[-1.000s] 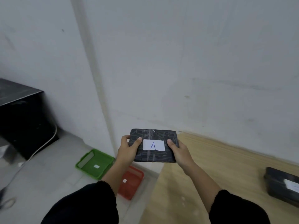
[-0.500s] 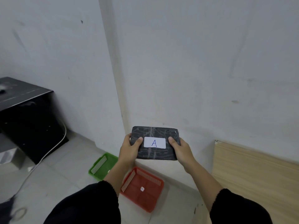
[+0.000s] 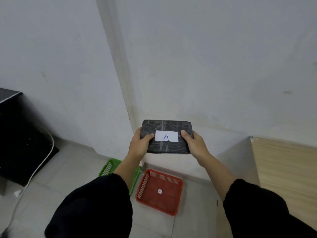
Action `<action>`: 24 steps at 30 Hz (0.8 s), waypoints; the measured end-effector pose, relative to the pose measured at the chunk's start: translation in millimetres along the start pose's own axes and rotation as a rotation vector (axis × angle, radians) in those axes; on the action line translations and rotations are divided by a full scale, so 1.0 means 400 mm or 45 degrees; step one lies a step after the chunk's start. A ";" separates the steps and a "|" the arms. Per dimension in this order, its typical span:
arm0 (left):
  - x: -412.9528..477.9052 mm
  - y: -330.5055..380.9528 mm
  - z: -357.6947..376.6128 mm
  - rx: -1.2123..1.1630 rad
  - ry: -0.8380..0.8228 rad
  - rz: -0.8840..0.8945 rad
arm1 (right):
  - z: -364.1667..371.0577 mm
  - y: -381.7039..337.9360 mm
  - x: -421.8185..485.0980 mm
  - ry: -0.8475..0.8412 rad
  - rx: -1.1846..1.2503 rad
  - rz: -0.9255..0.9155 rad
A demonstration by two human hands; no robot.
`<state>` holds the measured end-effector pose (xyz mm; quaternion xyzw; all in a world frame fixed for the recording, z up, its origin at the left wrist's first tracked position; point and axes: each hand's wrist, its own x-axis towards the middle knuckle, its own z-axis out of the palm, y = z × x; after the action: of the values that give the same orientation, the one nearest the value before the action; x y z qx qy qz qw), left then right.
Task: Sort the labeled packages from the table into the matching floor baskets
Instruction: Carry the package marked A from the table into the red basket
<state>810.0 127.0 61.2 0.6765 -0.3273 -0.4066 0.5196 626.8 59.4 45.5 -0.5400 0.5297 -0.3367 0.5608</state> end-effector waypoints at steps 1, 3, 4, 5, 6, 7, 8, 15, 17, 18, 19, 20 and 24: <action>0.032 -0.002 -0.015 0.004 -0.026 0.005 | 0.020 -0.001 0.015 0.022 0.004 0.010; 0.098 -0.013 -0.045 0.012 -0.093 -0.002 | 0.060 0.001 0.043 0.070 0.026 0.047; 0.129 -0.021 -0.060 0.019 -0.132 -0.012 | 0.081 0.004 0.054 0.096 0.046 0.067; 0.158 -0.029 -0.073 0.023 -0.172 -0.015 | 0.101 0.006 0.065 0.121 0.070 0.081; 0.185 -0.037 -0.086 0.022 -0.210 -0.014 | 0.122 0.011 0.074 0.142 0.090 0.091; 0.211 -0.046 -0.097 0.019 -0.242 -0.015 | 0.144 0.015 0.084 0.160 0.102 0.102; 0.235 -0.056 -0.108 0.017 -0.268 -0.014 | 0.165 0.021 0.094 0.179 0.107 0.111; 0.354 -0.143 -0.144 0.029 -0.388 -0.050 | 0.259 0.096 0.167 0.372 0.084 0.168; 0.380 -0.180 -0.140 0.029 -0.415 -0.073 | 0.266 0.132 0.188 0.384 0.069 0.195; 0.391 -0.201 -0.138 0.033 -0.423 -0.089 | 0.270 0.152 0.198 0.380 0.067 0.207; 0.405 -0.224 -0.135 0.042 -0.427 -0.102 | 0.274 0.173 0.209 0.376 0.067 0.217; 0.419 -0.248 -0.131 0.058 -0.434 -0.105 | 0.277 0.196 0.221 0.379 0.065 0.223; 0.485 -0.356 -0.103 0.126 -0.484 -0.127 | 0.292 0.307 0.276 0.419 0.049 0.255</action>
<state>937.9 12.2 -112.0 0.6277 -0.4051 -0.5356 0.3937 738.1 7.0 -115.0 -0.4115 0.6587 -0.3731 0.5076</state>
